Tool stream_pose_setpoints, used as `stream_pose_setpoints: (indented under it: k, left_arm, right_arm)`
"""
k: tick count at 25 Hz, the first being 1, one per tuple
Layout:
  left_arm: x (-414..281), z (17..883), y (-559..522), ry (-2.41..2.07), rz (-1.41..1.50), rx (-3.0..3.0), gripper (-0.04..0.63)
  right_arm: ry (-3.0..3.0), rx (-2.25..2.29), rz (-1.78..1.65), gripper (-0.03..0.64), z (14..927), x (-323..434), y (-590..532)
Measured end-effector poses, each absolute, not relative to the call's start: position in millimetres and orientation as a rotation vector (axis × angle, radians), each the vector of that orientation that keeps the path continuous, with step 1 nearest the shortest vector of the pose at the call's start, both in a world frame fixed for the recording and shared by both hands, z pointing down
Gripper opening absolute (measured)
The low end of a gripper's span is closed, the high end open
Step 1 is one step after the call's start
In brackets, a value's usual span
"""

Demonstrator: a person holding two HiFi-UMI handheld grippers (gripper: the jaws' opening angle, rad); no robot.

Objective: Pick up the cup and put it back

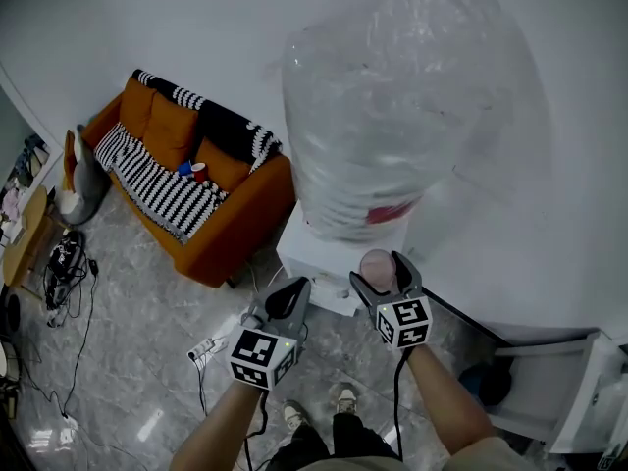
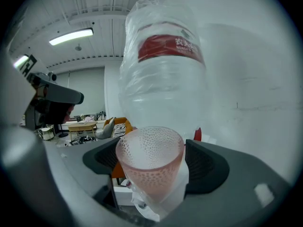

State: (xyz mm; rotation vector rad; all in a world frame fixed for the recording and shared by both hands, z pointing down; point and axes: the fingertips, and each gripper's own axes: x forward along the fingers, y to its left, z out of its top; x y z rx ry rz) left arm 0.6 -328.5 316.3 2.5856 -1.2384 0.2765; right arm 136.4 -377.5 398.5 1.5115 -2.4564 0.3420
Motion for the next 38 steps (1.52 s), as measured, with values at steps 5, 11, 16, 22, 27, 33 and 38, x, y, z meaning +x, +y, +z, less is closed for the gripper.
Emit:
stream_pose_setpoints:
  k: [5,11,16,22,27,33,38]
  left_arm:
    - [-2,318,-320,-1.233,0.283,2.581,0.002]
    - [-8,304,-311,-1.235,0.283,2.597,0.002]
    - [-19,273,-300,-1.260,0.265,2.628,0.002]
    - [-34,224,-284,-1.317,0.201,2.684,0.002]
    - [-45,179,-259,-1.354,0.145,2.755,0.002]
    - [-59,130,-216,-1.399,0.105,2.840,0.002]
    - [-74,103,-177,-1.479,0.109,2.868,0.002]
  right_arm:
    - [-2.443,1.518,0.343,0.454,395,141,-374]
    - [-2.478,1.513,0.270,0.476,352,140,-360]
    - [-2.526,1.525,0.163,0.417,290,140,-339]
    - [-2.609,1.574,0.096,0.299,207,136,-307]
    - [-2.650,1.553,0.038,0.216,157,118,-265]
    - [-2.674,1.440,-0.021,0.157,120,87,-211]
    - [-2.706,1.399,0.004,0.124,104,73,-173]
